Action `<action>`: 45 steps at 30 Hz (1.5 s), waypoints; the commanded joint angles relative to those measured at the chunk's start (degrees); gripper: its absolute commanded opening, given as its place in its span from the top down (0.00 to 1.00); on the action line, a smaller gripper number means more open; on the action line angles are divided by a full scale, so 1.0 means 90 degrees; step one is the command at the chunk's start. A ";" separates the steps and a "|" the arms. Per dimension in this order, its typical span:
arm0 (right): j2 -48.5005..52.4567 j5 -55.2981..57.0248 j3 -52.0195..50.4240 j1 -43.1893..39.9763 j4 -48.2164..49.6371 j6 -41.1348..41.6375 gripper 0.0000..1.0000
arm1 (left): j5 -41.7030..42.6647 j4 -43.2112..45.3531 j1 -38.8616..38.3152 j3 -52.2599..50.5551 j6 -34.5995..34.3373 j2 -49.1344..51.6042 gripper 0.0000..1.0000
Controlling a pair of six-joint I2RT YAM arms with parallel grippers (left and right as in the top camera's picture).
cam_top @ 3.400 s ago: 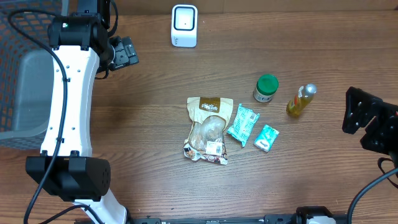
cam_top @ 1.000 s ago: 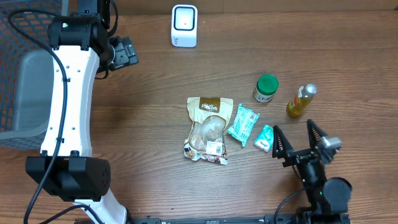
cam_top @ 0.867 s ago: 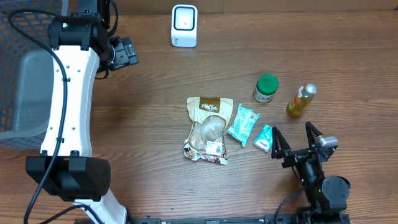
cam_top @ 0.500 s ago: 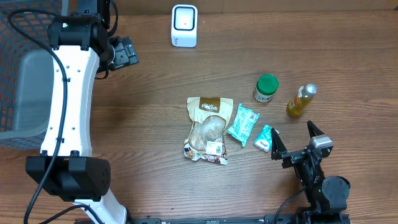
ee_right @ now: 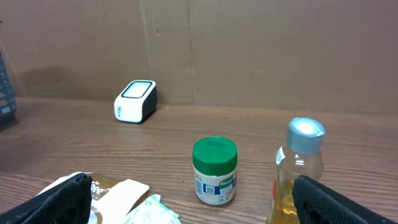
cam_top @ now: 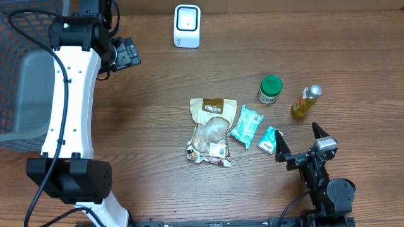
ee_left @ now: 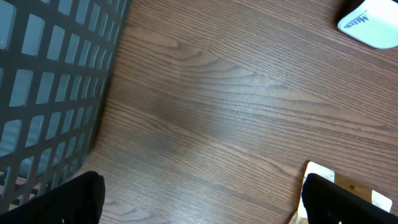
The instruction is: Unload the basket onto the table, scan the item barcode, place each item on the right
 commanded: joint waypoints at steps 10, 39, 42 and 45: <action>-0.0058 0.0012 -0.0068 0.0034 0.0036 -0.0029 0.00 | 0.0007 0.0007 -0.0032 0.0039 -0.0063 -0.0041 0.01; -0.0058 0.0012 -0.0068 0.0034 0.0036 -0.0032 0.00 | 0.0007 0.0002 -0.0090 -0.0138 -0.0063 -0.3854 0.00; -0.0058 0.0012 -0.0068 0.0034 0.0036 -0.0029 0.00 | 0.0007 0.0005 -0.0090 -0.0549 -0.0063 -0.3976 0.01; -0.0058 0.0012 -0.0068 0.0034 0.0036 -0.0029 0.00 | 0.0007 0.0005 -0.0090 -0.1260 -0.0063 -0.4158 0.00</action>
